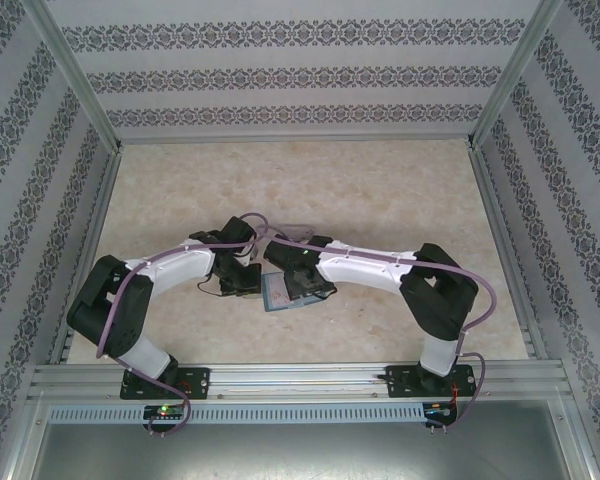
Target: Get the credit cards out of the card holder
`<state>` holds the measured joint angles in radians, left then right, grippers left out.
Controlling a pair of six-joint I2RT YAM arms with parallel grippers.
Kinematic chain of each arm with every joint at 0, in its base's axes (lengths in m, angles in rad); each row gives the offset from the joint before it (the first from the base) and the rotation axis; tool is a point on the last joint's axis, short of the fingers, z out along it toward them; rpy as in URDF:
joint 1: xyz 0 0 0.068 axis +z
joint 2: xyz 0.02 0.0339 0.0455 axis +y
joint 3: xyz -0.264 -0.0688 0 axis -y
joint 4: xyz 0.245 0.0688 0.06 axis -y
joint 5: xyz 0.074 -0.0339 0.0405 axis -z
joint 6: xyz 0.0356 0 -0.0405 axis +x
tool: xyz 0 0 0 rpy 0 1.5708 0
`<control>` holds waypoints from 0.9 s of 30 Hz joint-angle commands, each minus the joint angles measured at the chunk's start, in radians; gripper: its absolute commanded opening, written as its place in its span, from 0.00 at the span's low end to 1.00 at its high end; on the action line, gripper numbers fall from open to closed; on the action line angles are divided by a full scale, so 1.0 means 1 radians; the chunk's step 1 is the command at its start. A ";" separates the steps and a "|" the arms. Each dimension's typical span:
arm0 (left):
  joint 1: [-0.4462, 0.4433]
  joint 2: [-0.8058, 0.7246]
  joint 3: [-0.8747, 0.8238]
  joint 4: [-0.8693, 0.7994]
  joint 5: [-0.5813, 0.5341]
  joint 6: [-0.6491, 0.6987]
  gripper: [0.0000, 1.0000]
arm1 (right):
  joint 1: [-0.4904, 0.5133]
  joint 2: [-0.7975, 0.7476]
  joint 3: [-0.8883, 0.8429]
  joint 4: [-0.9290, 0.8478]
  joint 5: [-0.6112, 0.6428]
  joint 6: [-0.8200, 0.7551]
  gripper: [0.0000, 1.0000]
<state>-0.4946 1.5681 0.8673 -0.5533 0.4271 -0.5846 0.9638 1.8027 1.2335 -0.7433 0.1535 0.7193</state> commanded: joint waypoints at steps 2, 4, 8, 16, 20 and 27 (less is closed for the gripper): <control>-0.024 -0.022 0.026 0.061 0.066 -0.055 0.07 | -0.023 -0.044 -0.033 0.100 -0.111 0.029 0.54; -0.028 -0.014 0.024 0.089 0.083 -0.072 0.07 | -0.036 -0.049 -0.052 0.154 -0.164 0.037 0.49; -0.037 0.017 0.018 0.136 0.105 -0.097 0.04 | -0.066 -0.039 -0.084 0.255 -0.269 0.054 0.33; -0.043 0.066 0.014 0.173 0.122 -0.110 0.02 | -0.095 0.013 -0.088 0.322 -0.339 0.049 0.22; -0.043 0.086 0.013 0.171 0.113 -0.103 0.01 | -0.100 0.042 -0.083 0.332 -0.353 0.045 0.19; -0.043 0.109 0.007 0.152 0.089 -0.089 0.00 | -0.102 0.069 -0.074 0.318 -0.340 0.036 0.19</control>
<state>-0.5247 1.6619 0.8726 -0.4053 0.5297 -0.6819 0.8722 1.8610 1.1522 -0.4171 -0.1848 0.7624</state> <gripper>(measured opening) 0.067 0.191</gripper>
